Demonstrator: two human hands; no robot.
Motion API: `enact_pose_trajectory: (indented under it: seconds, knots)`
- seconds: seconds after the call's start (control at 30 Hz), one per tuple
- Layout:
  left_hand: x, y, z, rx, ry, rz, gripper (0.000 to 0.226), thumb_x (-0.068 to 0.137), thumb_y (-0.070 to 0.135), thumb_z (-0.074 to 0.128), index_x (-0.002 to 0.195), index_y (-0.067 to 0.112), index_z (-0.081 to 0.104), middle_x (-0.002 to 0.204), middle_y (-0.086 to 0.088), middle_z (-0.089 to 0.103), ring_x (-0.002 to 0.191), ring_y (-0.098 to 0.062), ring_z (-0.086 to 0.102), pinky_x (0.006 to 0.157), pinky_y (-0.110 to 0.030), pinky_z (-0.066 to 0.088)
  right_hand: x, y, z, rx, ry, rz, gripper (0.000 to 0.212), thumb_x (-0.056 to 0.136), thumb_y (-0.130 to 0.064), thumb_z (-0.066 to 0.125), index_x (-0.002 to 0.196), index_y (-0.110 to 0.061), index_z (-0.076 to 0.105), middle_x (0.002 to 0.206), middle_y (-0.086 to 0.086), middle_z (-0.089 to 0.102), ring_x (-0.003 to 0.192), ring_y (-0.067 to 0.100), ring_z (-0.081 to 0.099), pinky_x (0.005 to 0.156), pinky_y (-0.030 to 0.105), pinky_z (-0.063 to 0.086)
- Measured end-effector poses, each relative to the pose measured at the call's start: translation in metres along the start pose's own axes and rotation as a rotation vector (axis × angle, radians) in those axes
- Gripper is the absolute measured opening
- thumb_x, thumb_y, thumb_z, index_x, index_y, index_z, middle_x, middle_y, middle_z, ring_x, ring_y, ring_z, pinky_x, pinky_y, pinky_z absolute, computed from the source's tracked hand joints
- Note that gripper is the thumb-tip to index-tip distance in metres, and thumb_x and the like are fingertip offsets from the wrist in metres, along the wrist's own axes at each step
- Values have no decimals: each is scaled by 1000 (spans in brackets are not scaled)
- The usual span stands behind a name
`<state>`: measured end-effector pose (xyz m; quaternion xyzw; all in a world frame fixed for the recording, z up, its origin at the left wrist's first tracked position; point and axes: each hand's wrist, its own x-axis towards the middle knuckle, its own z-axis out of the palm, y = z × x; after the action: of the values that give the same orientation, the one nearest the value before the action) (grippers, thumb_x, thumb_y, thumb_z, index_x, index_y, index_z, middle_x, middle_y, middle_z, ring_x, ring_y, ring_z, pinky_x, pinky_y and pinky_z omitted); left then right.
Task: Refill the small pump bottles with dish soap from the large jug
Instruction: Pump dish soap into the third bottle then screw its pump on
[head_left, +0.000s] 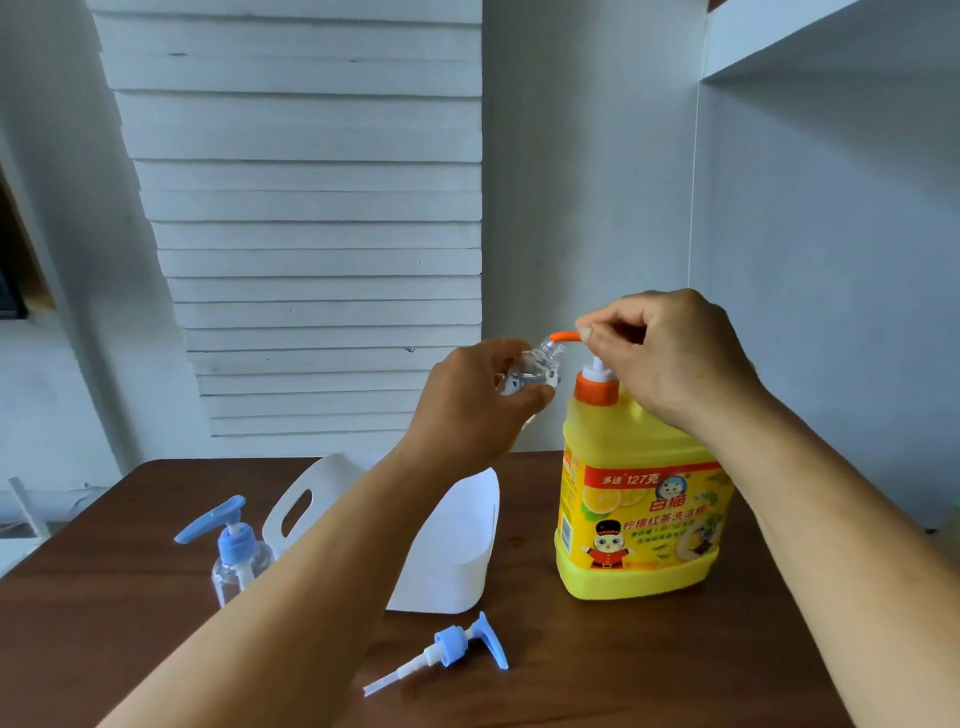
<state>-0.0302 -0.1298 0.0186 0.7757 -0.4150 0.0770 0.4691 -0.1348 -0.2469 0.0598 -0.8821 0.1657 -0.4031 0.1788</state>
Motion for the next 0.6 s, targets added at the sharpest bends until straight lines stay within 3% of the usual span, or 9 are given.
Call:
enact_pose_trajectory:
  seconds: [0.07,0.23,0.33,0.47,0.6]
  knots:
    - [0,-2,0,-12,8,-3,26,83,30,66,108,24,66,99,3,71,87,-12,65,76,-29,52,1,2,1,-1,1,-4,20,90,-26,59,96,-17,75,91,1,73,77,12,58,58,8,37]
    - [1,2,-1,-32,8,12,26,83,29,67,108,24,66,100,3,71,88,-12,66,78,-31,53,1,2,3,-10,5,-24,21,91,-26,58,99,-16,74,96,1,73,80,10,58,60,5,35]
    - [1,2,-3,21,-1,25,28,83,30,66,109,23,65,101,2,71,87,-14,65,74,-28,52,0,2,5,-23,13,-21,19,90,-25,59,96,-16,75,97,1,73,81,11,58,61,13,39]
    - [-2,3,-6,68,-17,28,28,83,30,66,110,23,65,100,2,71,84,-14,64,70,-26,50,-3,-1,5,-37,-11,-15,18,89,-23,60,91,-14,75,98,1,74,90,17,64,74,21,44]
    - [-3,5,-6,58,-16,13,26,83,30,66,108,23,65,101,2,71,84,-14,65,72,-29,53,1,-6,-4,-62,-49,-5,19,90,-24,58,92,-15,75,96,2,73,88,18,64,72,22,44]
